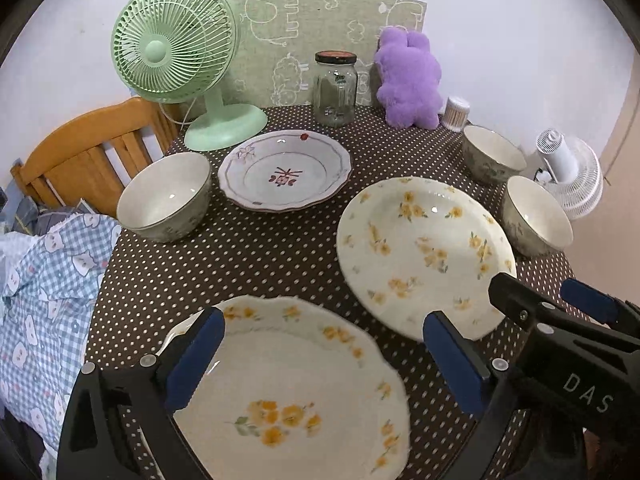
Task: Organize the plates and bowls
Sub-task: 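Move the left gripper to the second yellow-floral plate and grasp its rim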
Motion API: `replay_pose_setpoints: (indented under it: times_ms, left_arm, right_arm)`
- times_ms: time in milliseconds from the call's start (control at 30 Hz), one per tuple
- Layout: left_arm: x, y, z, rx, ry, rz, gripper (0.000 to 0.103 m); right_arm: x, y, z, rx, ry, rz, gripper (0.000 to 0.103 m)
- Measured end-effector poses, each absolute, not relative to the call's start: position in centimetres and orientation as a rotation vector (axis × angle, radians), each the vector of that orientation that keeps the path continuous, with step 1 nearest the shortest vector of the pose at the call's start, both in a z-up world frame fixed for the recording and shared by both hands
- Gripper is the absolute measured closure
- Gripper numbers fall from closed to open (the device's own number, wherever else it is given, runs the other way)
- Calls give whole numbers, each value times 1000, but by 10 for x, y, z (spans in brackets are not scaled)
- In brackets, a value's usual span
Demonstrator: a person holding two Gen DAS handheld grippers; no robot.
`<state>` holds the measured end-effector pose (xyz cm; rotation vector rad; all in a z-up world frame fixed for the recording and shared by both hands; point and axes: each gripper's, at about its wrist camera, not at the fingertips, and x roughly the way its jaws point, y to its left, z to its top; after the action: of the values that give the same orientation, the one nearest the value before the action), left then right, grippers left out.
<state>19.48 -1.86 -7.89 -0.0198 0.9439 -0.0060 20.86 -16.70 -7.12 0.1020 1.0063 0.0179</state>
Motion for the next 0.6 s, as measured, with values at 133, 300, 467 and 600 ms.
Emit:
replay_pose_setpoints:
  times_ms: [133, 300, 467, 600]
  left_arm:
    - [205, -33, -86, -22, 952, 15, 4]
    - [222, -46, -100, -4, 973, 38, 4]
    - [241, -54, -114, 26, 985, 35, 7]
    - [258, -57, -126, 40, 1001, 41, 7]
  right_arm:
    - [222, -181, -77, 102, 1011, 16, 16]
    - [236, -197, -90, 113, 1034, 8, 16]
    - [252, -210, -107, 128, 1055, -14, 16]
    - [269, -216, -123, 158, 1087, -45, 20]
